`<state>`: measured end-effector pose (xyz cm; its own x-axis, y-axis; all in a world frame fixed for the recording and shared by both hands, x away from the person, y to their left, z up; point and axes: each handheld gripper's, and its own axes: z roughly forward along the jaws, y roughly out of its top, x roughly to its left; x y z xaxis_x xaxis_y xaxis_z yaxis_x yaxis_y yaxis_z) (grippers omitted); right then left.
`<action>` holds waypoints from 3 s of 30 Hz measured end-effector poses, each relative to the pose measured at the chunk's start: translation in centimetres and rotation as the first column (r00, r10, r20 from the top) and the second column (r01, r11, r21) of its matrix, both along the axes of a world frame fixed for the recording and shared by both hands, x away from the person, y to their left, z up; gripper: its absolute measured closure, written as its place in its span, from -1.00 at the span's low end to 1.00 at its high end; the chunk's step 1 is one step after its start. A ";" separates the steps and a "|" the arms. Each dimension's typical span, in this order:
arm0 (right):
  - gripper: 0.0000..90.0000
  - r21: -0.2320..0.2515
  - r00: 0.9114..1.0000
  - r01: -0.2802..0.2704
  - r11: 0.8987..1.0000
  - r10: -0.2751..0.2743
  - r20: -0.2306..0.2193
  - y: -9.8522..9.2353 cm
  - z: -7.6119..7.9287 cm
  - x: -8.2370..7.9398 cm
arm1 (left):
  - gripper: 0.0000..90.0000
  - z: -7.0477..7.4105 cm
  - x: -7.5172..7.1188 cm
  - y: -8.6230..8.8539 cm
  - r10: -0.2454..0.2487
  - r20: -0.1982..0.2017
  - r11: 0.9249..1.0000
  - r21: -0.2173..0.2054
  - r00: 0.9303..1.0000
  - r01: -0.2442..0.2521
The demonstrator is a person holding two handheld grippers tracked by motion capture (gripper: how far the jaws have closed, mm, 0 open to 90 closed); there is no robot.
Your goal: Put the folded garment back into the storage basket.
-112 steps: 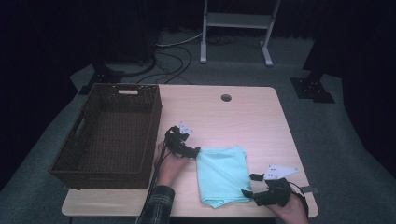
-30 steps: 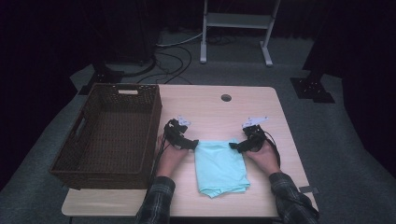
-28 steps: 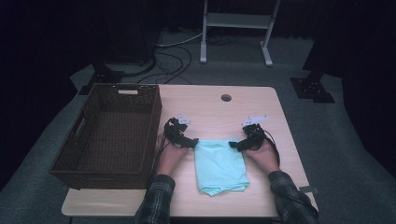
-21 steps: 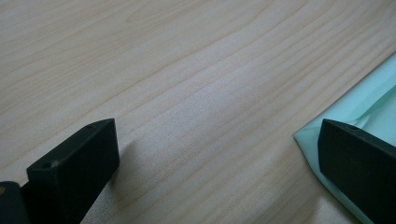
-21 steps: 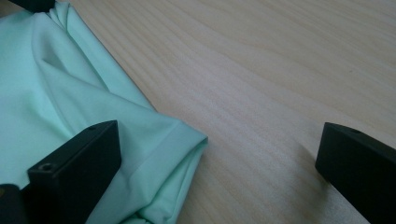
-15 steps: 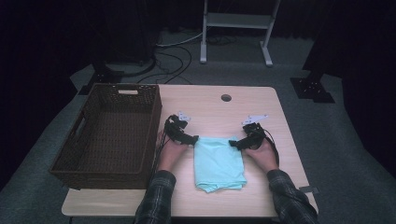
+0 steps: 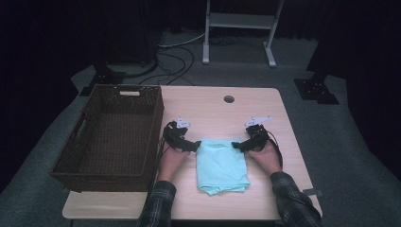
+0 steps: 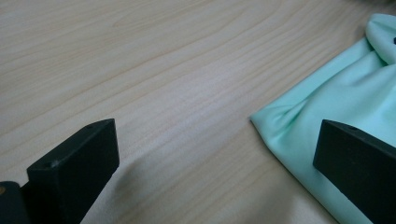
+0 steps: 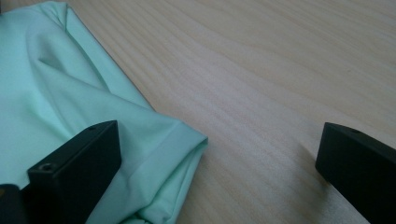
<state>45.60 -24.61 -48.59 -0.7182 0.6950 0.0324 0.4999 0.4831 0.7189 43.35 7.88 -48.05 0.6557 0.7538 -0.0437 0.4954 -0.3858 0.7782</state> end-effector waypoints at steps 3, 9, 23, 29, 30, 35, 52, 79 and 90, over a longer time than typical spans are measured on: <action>-1.00 0.001 1.000 0.000 1.000 0.000 -0.001 0.0 0.0 0.0 | -1.00 0.0 -0.6 0.2 0.000 -0.011 1.000 -0.007 1.000 0.000; -1.00 0.004 1.000 0.000 1.000 0.000 -0.001 0.0 0.0 0.0 | -1.00 0.0 -1.6 0.2 -0.017 -0.003 1.000 0.006 1.000 0.017; -1.00 0.019 1.000 -0.001 1.000 0.001 -0.006 -0.2 0.0 0.1 | -1.00 -0.1 -3.7 -0.9 -0.053 -0.014 0.998 0.028 0.998 0.054; -1.00 0.015 1.000 0.000 1.000 0.000 -0.007 -0.1 0.0 0.1 | -1.00 -0.1 -4.5 -1.0 -0.060 -0.010 0.998 0.018 0.998 0.060; -1.00 0.014 1.000 0.001 1.000 0.000 -0.007 -0.1 0.0 0.1 | -1.00 -0.1 -4.6 -1.0 -0.059 -0.010 0.998 0.016 0.998 0.060; -1.00 0.003 1.000 0.005 1.000 -0.005 0.000 0.0 0.0 0.0 | -1.00 -0.1 -5.1 -1.0 -0.070 -0.005 0.997 0.016 0.998 0.070; -1.00 -0.002 1.000 0.008 1.000 -0.008 0.000 0.0 0.0 0.0 | -1.00 -0.1 -7.3 -1.0 -0.076 0.000 0.997 -0.015 0.997 0.076; -1.00 -0.002 1.000 0.009 1.000 -0.009 -0.001 0.0 0.0 0.0 | -1.00 -0.3 -11.2 -2.3 -0.121 -0.017 0.991 0.055 0.992 0.122; -1.00 -0.002 1.000 0.009 1.000 -0.009 0.000 0.0 0.0 0.0 | -1.00 -0.3 -13.0 -2.6 -0.140 -0.007 0.989 0.039 0.990 0.140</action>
